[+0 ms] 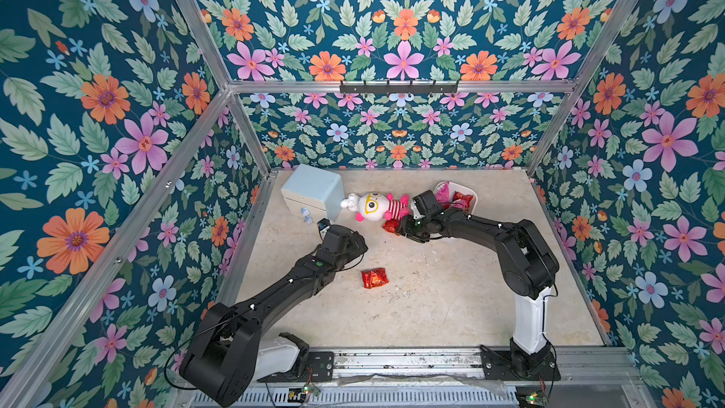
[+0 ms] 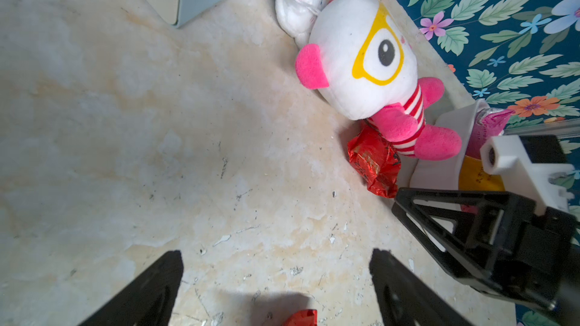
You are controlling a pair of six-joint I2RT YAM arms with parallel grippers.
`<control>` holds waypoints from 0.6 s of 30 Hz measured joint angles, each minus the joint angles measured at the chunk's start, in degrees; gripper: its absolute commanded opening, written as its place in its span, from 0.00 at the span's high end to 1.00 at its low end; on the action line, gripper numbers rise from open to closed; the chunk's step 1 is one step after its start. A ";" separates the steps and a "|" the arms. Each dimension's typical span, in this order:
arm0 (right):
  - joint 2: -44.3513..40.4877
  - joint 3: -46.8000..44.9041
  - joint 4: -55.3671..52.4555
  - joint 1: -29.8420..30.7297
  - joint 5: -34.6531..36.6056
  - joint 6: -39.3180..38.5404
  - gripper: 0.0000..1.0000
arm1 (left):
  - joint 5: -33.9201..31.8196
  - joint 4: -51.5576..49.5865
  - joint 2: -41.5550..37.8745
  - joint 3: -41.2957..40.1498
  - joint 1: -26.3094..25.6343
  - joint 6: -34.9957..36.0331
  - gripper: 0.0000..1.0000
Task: Put the tea bags into the storage box
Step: Pick up the tea bag from the center of the board.
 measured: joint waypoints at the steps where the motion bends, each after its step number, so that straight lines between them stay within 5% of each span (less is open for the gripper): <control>1: 0.46 0.31 0.11 -0.02 0.02 0.00 0.48 | -0.02 -0.04 -0.02 0.00 0.00 0.00 0.01; 11: 4.37 3.72 -0.44 0.07 0.39 -0.09 0.95 | -0.13 0.11 0.13 -0.15 0.07 -0.24 0.01; 18: 2.69 3.91 -1.99 0.07 0.81 -1.64 1.00 | -0.15 0.04 -0.35 -1.36 0.07 -1.09 0.01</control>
